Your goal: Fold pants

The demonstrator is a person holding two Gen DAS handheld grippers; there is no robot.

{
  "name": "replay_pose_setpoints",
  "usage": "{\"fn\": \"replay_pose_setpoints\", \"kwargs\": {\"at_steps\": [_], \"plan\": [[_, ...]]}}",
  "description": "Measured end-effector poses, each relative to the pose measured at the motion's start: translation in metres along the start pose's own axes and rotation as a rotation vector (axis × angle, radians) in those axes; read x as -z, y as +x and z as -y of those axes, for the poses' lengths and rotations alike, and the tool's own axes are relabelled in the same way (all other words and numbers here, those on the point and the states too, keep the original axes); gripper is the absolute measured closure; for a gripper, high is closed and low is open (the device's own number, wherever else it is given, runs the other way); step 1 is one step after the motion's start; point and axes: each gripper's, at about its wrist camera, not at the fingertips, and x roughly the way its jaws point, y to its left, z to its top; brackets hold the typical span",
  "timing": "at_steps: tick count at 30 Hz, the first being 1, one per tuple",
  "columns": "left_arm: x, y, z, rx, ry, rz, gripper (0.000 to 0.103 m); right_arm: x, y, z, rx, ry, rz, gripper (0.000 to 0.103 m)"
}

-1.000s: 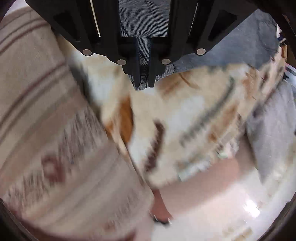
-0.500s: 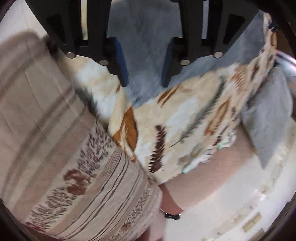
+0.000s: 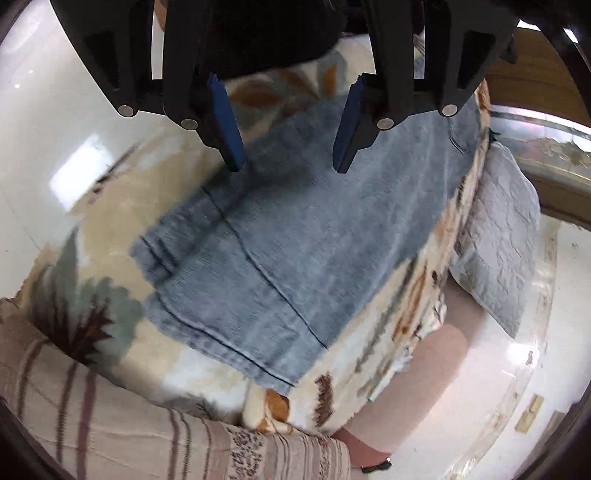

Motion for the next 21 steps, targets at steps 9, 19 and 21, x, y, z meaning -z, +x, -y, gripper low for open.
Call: {"fn": "replay_pose_setpoints", "kwargs": {"at_steps": [9,19,21], "plan": [[-0.012,-0.013,0.015,-0.111,0.074,0.098,0.091,0.003,-0.019,-0.022,-0.06,-0.046,0.056,0.098],[-0.009,-0.011,-0.028,-0.161,-0.012,0.054,0.091,0.011,-0.003,0.005,0.008,0.034,-0.017,0.09],[-0.006,-0.024,-0.021,-0.172,0.041,0.073,0.079,0.012,-0.016,-0.001,0.003,0.016,0.009,0.088]]}}
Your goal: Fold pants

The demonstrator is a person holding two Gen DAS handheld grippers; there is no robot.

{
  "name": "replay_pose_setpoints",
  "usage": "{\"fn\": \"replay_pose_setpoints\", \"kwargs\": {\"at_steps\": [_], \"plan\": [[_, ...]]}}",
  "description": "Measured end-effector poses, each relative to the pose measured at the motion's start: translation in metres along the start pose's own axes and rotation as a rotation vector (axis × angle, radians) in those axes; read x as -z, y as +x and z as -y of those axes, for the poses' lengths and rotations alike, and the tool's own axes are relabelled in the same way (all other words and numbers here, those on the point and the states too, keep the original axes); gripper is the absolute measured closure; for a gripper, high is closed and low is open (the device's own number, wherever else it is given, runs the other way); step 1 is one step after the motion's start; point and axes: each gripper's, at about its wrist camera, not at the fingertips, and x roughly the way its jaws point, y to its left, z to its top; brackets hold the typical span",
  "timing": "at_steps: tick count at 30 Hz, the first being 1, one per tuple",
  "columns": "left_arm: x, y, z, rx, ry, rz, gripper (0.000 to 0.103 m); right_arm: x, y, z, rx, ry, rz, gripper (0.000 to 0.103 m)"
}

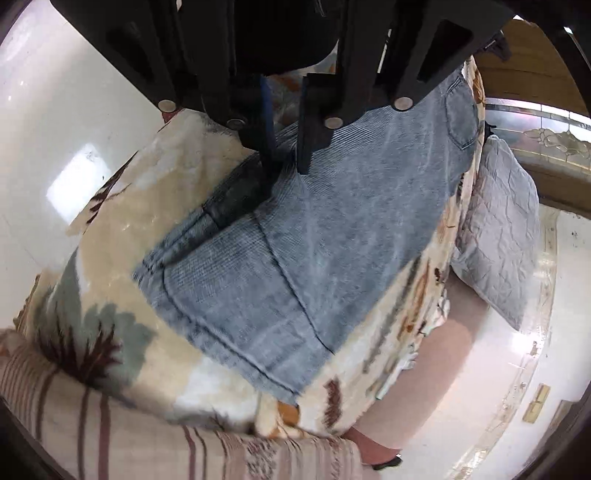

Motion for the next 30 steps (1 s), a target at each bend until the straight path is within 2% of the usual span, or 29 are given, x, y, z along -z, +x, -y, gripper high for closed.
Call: {"fn": "replay_pose_setpoints", "kwargs": {"at_steps": [1,2,3,5,7,9,10,12,13,14,17,19,22,24,26,27,28,29,30], "plan": [[0.001,-0.009,0.002,-0.003,0.029,0.015,0.074,0.001,-0.005,-0.003,-0.003,-0.009,0.006,0.086],[0.002,-0.015,0.003,-0.002,0.043,0.025,0.061,0.001,-0.01,-0.007,0.0,-0.021,0.009,0.083],[0.002,-0.021,0.004,0.004,0.053,0.039,0.056,0.002,-0.013,-0.013,0.004,-0.037,0.007,0.083],[-0.004,-0.037,0.005,0.033,0.06,0.072,0.056,0.007,-0.016,-0.033,-0.046,-0.098,-0.028,0.083],[-0.015,-0.05,0.007,0.054,0.06,0.11,0.05,0.011,-0.012,-0.075,-0.094,-0.23,-0.067,0.083],[-0.032,-0.049,0.017,0.038,0.071,0.124,0.036,0.011,0.002,-0.12,-0.136,-0.346,-0.102,0.081],[-0.045,-0.043,0.024,0.027,0.088,0.114,0.036,0.01,0.012,-0.144,-0.164,-0.4,-0.119,0.078],[-0.062,-0.026,0.034,-0.003,0.113,0.083,0.036,0.007,0.043,-0.196,-0.199,-0.507,-0.155,0.065],[-0.072,-0.015,0.038,-0.02,0.118,0.058,0.036,0.005,0.061,-0.218,-0.203,-0.549,-0.171,0.055],[-0.08,-0.004,0.04,-0.028,0.119,0.028,0.036,0.002,0.083,-0.242,-0.199,-0.585,-0.191,0.051],[-0.1,0.022,0.041,-0.038,0.103,-0.033,0.036,-0.007,0.149,-0.295,-0.152,-0.645,-0.247,0.051],[-0.108,0.028,0.039,-0.048,0.096,-0.043,0.036,-0.013,0.189,-0.314,-0.104,-0.657,-0.291,0.049],[-0.119,0.036,0.032,-0.039,0.083,-0.063,0.036,-0.012,0.227,-0.328,-0.039,-0.705,-0.339,0.049],[-0.124,0.041,0.027,-0.016,0.076,-0.083,0.033,-0.008,0.243,-0.33,-0.001,-0.746,-0.365,0.049],[-0.125,0.051,0.026,0.025,0.078,-0.118,0.026,-0.004,0.257,-0.329,0.006,-0.771,-0.412,0.048],[-0.124,0.058,0.026,0.057,0.077,-0.142,0.026,-0.001,0.261,-0.328,0.009,-0.785,-0.423,0.048],[-0.122,0.067,0.026,0.106,0.067,-0.181,0.026,0.003,0.264,-0.329,0.013,-0.813,-0.422,0.049],[-0.117,0.076,0.028,0.163,0.063,-0.225,0.027,0.009,0.264,-0.333,0.016,-0.868,-0.42,0.068],[-0.112,0.08,0.032,0.189,0.073,-0.238,0.036,0.015,0.262,-0.34,0.03,-0.921,-0.41,0.099]]}}
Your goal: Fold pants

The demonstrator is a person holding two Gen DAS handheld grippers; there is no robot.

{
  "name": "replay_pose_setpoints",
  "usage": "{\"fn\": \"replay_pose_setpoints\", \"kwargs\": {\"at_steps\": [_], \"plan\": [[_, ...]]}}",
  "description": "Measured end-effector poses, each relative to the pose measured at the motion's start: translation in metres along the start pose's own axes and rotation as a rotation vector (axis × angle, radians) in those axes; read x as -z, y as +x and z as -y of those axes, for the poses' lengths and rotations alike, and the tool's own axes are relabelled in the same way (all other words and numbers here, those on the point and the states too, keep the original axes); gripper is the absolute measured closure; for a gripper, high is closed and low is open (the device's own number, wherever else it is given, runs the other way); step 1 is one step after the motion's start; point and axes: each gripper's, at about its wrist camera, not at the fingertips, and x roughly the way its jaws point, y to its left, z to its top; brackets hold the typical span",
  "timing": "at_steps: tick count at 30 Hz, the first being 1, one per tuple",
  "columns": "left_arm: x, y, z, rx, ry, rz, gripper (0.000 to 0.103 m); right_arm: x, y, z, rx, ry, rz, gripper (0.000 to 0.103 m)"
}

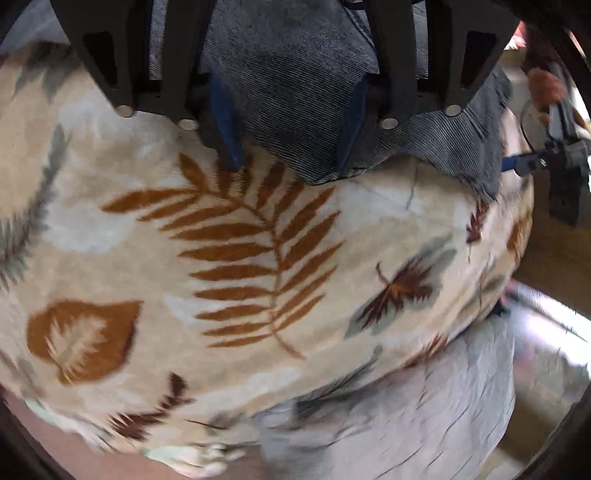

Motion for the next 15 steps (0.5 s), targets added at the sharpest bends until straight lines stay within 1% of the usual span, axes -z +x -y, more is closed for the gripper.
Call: {"fn": "replay_pose_setpoints", "kwargs": {"at_steps": [1,2,3,5,7,8,9,11,12,14,15], "plan": [[0.005,0.001,0.01,0.002,0.038,0.009,0.047,0.0,-0.006,-0.011,0.044,-0.046,0.018,0.101],[0.008,-0.001,0.018,-0.003,0.075,0.022,0.067,-0.001,-0.014,-0.02,0.063,-0.079,0.044,0.101],[0.012,-0.005,0.029,-0.012,0.12,0.053,0.074,-0.002,-0.024,-0.025,0.072,-0.095,0.075,0.101],[0.011,-0.011,0.04,-0.062,0.164,0.101,0.08,-0.006,-0.038,-0.024,0.07,-0.069,0.142,0.102],[0.005,-0.007,0.04,-0.142,0.172,0.113,0.081,-0.01,-0.031,-0.017,0.111,-0.043,0.146,0.102],[0.002,-0.002,0.037,-0.189,0.169,0.104,0.081,-0.01,-0.021,-0.012,0.11,-0.019,0.113,0.102],[0.002,0.002,0.035,-0.225,0.171,0.096,0.081,-0.009,-0.012,-0.009,0.125,-0.01,0.099,0.102],[0.004,0.005,0.032,-0.255,0.177,0.103,0.081,-0.005,0.007,-0.004,0.155,0.004,0.074,0.102],[0.006,0.005,0.032,-0.264,0.178,0.108,0.08,-0.003,0.011,0.0,0.157,0.031,0.073,0.102],[0.01,0.002,0.031,-0.27,0.167,0.1,0.079,-0.003,0.007,0.004,0.146,0.077,0.105,0.1],[0.012,-0.001,0.031,-0.273,0.164,0.094,0.077,-0.003,0.001,0.004,0.148,0.102,0.126,0.094]]}}
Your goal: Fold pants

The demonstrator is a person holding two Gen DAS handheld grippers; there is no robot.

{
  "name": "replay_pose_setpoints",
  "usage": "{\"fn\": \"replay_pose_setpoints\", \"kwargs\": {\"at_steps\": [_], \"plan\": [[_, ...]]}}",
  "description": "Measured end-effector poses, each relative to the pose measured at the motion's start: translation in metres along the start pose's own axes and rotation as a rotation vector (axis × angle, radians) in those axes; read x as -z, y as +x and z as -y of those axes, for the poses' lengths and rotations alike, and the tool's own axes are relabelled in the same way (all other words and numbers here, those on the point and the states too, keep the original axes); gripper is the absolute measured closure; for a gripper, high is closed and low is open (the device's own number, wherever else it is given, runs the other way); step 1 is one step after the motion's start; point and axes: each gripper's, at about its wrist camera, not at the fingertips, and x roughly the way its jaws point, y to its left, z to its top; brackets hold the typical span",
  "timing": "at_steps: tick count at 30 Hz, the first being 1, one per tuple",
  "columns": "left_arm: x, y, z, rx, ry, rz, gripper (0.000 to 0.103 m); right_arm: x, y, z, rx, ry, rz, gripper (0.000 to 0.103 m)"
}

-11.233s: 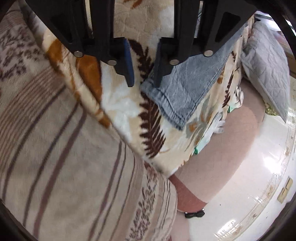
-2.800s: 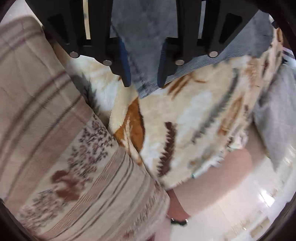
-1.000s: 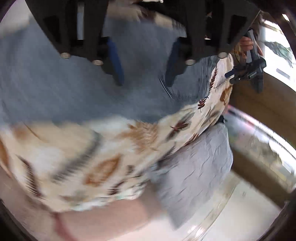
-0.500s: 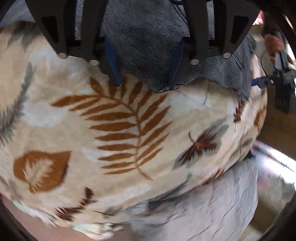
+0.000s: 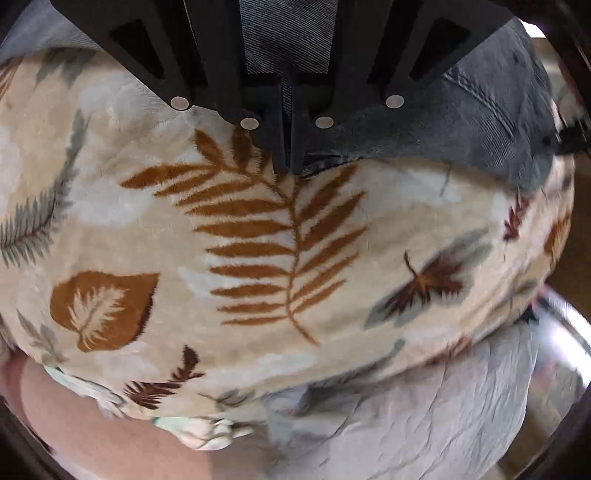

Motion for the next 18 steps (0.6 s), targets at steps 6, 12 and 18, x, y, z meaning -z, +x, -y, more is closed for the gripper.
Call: {"fn": "replay_pose_setpoints", "kwargs": {"at_steps": [6,12,18], "plan": [[0.022,-0.039,0.005,-0.003,0.014,0.046,0.056,0.022,-0.071,0.028,-0.123,0.158,0.111,0.071],[0.051,-0.07,0.048,0.038,0.114,0.098,0.044,0.114,-0.144,0.087,-0.16,0.314,0.21,0.063],[0.057,-0.032,0.149,0.053,0.305,-0.004,0.035,0.242,-0.197,0.201,-0.084,0.657,0.303,0.057]]}}
